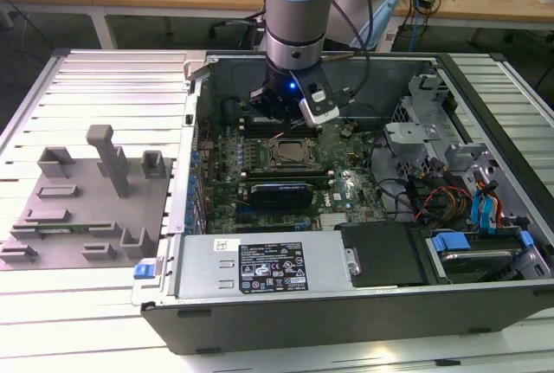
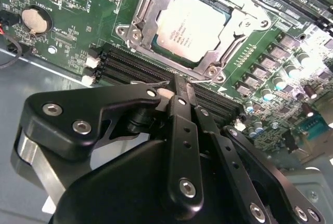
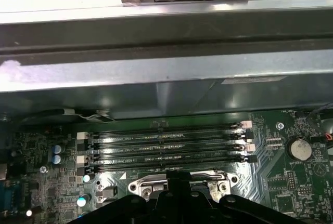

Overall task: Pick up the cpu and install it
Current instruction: 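Install the first cpu locking lever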

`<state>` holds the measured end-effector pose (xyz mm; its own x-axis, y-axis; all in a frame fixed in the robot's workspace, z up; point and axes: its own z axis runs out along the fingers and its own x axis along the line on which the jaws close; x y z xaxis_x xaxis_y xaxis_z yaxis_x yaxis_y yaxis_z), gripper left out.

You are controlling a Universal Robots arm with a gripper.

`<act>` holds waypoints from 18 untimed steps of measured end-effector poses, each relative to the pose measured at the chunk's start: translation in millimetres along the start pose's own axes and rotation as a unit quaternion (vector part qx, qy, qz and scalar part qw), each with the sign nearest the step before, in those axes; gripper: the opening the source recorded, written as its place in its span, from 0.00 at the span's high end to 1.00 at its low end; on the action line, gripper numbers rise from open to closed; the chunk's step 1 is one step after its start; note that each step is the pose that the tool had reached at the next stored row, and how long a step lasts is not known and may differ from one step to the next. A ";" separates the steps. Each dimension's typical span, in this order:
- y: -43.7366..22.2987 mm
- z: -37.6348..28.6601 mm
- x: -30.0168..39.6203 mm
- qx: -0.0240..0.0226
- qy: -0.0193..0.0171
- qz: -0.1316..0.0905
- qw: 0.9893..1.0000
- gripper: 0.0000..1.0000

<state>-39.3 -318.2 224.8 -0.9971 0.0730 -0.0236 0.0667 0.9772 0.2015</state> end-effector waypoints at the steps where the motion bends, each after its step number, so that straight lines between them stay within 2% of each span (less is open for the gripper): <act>1: -0.2 0.8 0.0 0.000 0.000 0.000 1.000 0.89; 7: 0.0 6.0 -0.2 0.002 -0.001 0.000 1.000 0.89; 12: 0.4 6.2 -0.5 0.002 -0.002 0.000 1.000 0.89; 18: 6.4 7.6 -3.8 0.002 -0.002 0.000 1.000 0.89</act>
<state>-34.8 -310.8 218.7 -0.9970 0.0728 -0.0268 0.0662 0.9782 0.1970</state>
